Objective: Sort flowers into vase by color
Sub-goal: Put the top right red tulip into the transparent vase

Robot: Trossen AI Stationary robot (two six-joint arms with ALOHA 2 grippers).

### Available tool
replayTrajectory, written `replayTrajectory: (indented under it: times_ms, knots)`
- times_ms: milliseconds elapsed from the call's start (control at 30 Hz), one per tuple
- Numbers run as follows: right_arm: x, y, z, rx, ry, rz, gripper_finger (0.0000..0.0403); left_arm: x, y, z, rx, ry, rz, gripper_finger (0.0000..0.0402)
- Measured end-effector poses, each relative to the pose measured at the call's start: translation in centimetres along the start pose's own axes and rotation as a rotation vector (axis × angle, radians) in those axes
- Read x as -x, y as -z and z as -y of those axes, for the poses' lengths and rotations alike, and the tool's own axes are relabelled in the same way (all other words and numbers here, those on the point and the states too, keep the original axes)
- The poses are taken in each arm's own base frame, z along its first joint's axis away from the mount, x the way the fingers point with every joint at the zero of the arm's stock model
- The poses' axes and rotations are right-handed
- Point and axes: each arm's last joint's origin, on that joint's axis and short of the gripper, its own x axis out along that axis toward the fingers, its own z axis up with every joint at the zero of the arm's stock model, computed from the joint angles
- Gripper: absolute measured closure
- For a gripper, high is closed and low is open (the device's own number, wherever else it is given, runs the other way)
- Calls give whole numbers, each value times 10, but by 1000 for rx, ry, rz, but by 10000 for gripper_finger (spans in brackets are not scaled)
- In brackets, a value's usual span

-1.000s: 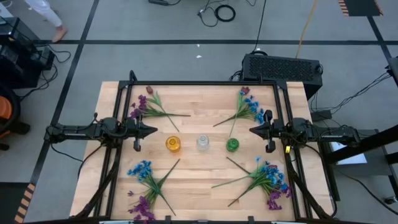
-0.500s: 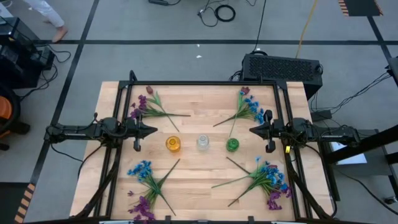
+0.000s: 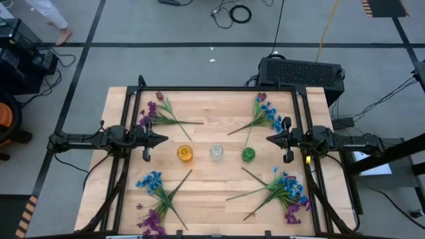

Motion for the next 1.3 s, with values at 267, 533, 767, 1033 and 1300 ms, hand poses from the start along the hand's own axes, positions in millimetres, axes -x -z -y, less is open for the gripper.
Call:
replayTrajectory:
  times_ms: [267,533,767,1033,1300]
  knots:
    - [0,0,0,0,-4,-3,403,0,0,0,0,0,0,400]
    - [0,-1,0,-63,0,1,403,0,0,0,0,0,0,400]
    - [6,-43,0,-91,40,15,403,0,0,0,0,0,0,400]
    - [8,-157,-2,-68,55,58,403,0,0,-1,0,-26,3,400]
    - [-17,-243,-4,-30,105,46,403,0,0,-1,0,-46,3,400]
